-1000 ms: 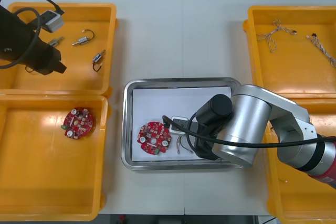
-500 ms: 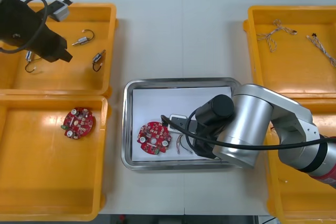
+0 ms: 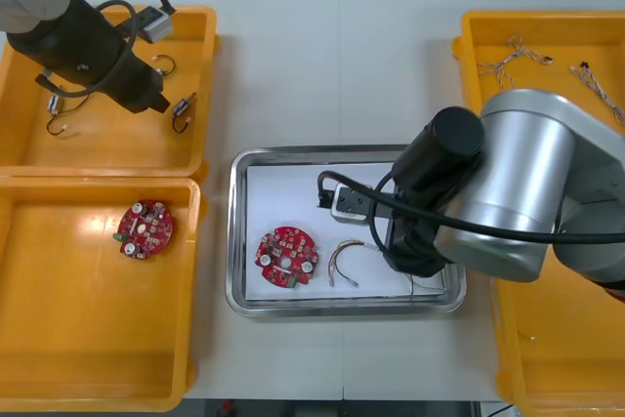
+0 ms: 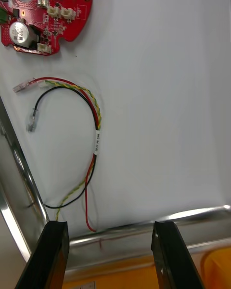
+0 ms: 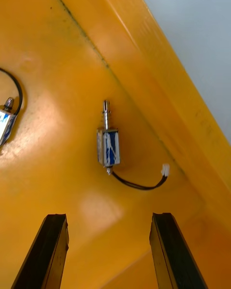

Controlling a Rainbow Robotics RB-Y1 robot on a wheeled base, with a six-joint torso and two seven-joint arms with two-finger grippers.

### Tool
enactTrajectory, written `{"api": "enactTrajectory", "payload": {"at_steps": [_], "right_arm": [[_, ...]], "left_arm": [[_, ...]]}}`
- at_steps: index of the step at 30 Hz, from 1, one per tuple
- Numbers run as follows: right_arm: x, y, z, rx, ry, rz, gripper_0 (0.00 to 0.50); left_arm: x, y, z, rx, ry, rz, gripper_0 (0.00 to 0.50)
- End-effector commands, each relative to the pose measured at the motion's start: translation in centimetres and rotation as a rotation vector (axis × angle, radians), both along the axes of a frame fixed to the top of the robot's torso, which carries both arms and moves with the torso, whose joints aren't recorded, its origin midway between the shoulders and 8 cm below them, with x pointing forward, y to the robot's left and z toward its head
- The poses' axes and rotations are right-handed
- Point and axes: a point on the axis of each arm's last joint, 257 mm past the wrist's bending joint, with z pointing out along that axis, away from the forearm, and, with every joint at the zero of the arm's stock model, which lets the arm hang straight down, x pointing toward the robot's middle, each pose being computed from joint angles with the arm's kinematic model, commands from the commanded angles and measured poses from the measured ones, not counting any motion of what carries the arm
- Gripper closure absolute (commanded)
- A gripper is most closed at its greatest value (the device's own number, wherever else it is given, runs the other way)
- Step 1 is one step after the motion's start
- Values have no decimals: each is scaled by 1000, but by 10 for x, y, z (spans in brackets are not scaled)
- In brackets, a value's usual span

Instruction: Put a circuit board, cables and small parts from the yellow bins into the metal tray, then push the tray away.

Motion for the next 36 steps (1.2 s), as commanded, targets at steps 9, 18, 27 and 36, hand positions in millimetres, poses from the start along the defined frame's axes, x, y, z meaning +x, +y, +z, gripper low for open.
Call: {"api": "enactTrajectory", "payload": {"at_steps": [9,18,27,36], "right_arm": [[23,-59,102,130,-91,-186,0],[41,-107,148,213,-140,-338,0],[67,-168,172,324,-123,-561,0],[91,-235,175,350,-145,-786,0]], "left_arm": [[30,-32,14,71,-95,-103,0],[39,-33,8,71,-107,-102,0],[46,-32,4,67,-122,-96,0],[49,-29,-5,92,-125,-97,0]]}}
